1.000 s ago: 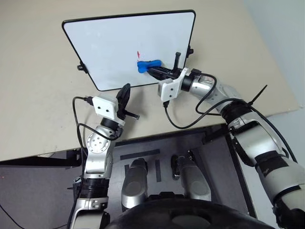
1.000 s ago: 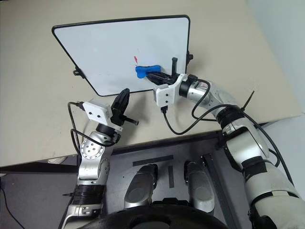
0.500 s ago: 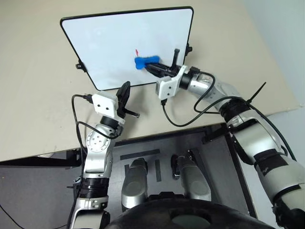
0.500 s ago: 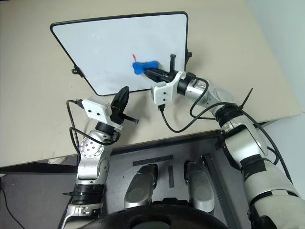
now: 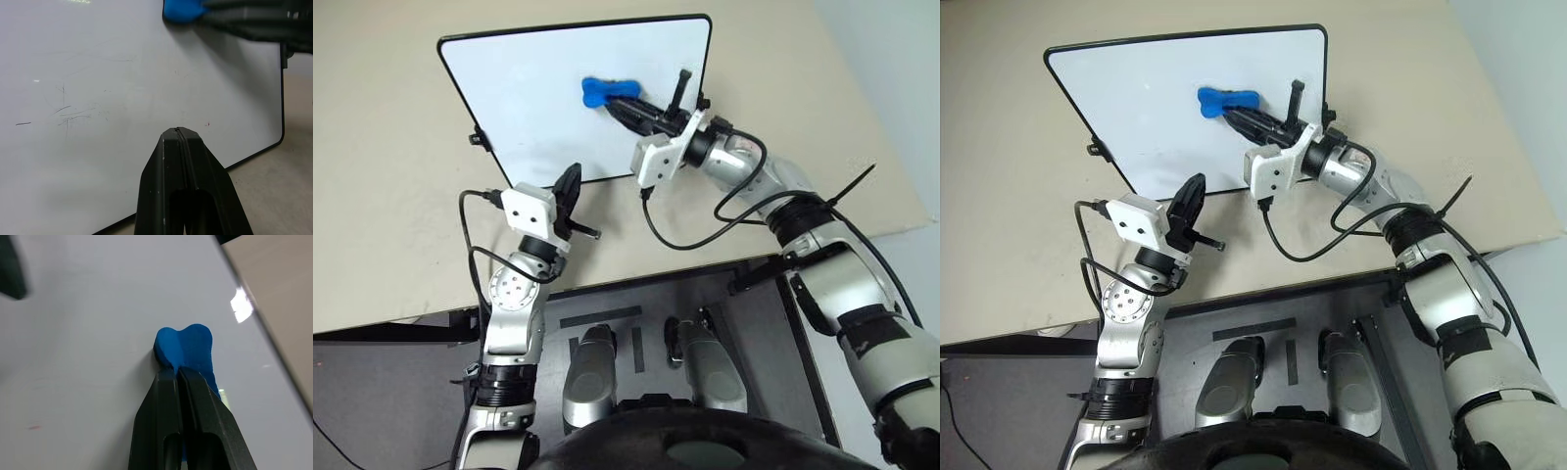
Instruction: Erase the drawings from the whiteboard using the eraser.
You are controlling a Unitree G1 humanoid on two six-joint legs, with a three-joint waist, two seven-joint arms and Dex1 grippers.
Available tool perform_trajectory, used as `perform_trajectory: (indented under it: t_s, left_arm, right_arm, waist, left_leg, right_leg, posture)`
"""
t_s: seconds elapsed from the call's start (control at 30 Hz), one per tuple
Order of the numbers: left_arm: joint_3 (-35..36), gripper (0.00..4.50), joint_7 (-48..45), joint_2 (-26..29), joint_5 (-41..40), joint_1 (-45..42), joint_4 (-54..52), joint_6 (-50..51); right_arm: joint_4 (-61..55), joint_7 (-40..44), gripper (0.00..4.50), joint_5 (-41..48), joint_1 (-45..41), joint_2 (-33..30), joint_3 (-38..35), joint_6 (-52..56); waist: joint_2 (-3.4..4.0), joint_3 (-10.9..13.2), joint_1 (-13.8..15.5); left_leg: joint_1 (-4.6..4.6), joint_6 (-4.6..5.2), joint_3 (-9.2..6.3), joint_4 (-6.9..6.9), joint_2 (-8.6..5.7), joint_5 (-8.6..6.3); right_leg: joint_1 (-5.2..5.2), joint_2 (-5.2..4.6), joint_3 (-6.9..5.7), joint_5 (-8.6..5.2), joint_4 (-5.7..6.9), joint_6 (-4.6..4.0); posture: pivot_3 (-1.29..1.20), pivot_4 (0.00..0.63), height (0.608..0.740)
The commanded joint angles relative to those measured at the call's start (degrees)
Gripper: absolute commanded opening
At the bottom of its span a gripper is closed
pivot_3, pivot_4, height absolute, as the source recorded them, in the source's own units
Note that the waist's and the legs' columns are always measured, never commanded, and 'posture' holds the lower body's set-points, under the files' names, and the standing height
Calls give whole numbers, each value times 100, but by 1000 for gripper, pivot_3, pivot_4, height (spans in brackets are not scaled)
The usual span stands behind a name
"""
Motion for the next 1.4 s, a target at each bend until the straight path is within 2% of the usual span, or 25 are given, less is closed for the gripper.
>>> perform_trajectory:
  t_s: [0.03, 0.3, 0.5, 0.57, 0.63, 0.8, 0.93, 1.0, 1.17, 1.27, 1.4]
  left_arm:
    - [-12, 0, 22, -13, 21, -42, -220, -76]
    - [34, 0, -19, 39, -17, -14, -124, -150]
    - [52, 0, -28, 78, -40, -30, -171, -108]
    - [47, 0, -26, 80, -34, -26, -179, -111]
    - [54, 0, -33, 90, -38, -5, -191, -123]
    - [71, 0, -87, 122, -56, 86, -203, -153]
    - [78, 0, -146, 143, -89, 132, -155, -193]
    - [94, 0, -189, 168, -122, 131, -106, -217]
    - [127, 0, -300, 215, -173, -2, 14, -204]
    - [136, 0, -365, 256, -181, -105, 87, -185]
    - [144, 0, -409, 302, -204, -251, 78, -89]
  right_arm:
    - [188, 331, 51, 102, 159, -18, 88, 70]
    - [418, 721, 51, 37, 346, -8, 190, 231]
    - [-36, 749, 51, 300, 504, -133, -25, 168]
    - [-471, 1044, 51, 684, 719, -250, -146, 107]
    - [-1143, 1675, 51, 1302, 1090, -435, -183, 209]
    - [-3217, 3208, 51, 2875, 2268, -1148, -361, 1530]
    - [-4184, 4000, 51, 3462, 3014, -1776, -495, 2624]
    - [-4403, 4150, 51, 3584, 3224, -1881, -570, 3002]
    - [-4555, 4122, 1322, 3575, 3400, -1783, -735, 3402]
    - [-4707, 3973, 2430, 3553, 3392, -1634, -880, 3527]
    - [-4879, 3716, 3886, 3497, 3373, -1506, -1147, 3589]
  waist:
    - [0, 0, 2]
    - [0, 0, 2]
    - [0, 0, 6]
    - [0, 0, 20]
    - [0, 0, 26]
    - [-6, -4, 31]
    - [-8, -5, 35]
    - [-9, -5, 34]
    - [-9, -4, 2]
    - [-9, -4, 5]
    - [-9, -4, 8]
  left_leg:
    - [-1, 0, 0, 0, -1, 0]
    - [0, 0, 0, 1, 0, 0]
    - [0, 0, 0, 1, 0, 0]
    - [-1, -1, 0, 1, 0, 0]
    - [-3, -1, 4, 1, -1, 0]
    - [-8, -9, 16, 3, -2, -5]
    - [-7, -18, 17, 6, -8, -12]
    - [-4, -18, 17, 7, -9, -13]
    - [20, -12, 16, 9, -8, -7]
    - [35, -4, 12, 8, -7, 0]
    - [39, -2, 11, 12, -10, 2]
  right_leg:
    - [0, -2, 0, 1, 0, -1]
    - [-1, -1, -1, 4, 2, -6]
    - [-1, -1, 0, 3, 1, -4]
    - [-1, -1, -1, 3, 1, -4]
    - [0, -1, 0, 1, -1, -2]
    - [5, 0, 2, -18, -9, 13]
    - [13, -1, 2, -41, -8, 25]
    - [17, 0, 2, -42, -8, 25]
    - [33, 6, 5, -43, 0, 27]
    - [48, 9, 4, -60, 2, 55]
    - [55, 7, 5, -56, 3, 50]
  posture:
    - [0, 150, 740]
    - [0, 150, 740]
    - [0, 150, 740]
    - [0, 150, 740]
    - [0, 150, 740]
    - [0, 150, 740]
    - [0, 150, 740]
    - [0, 150, 740]
    - [0, 150, 740]
    - [0, 150, 740]
    - [0, 150, 740]
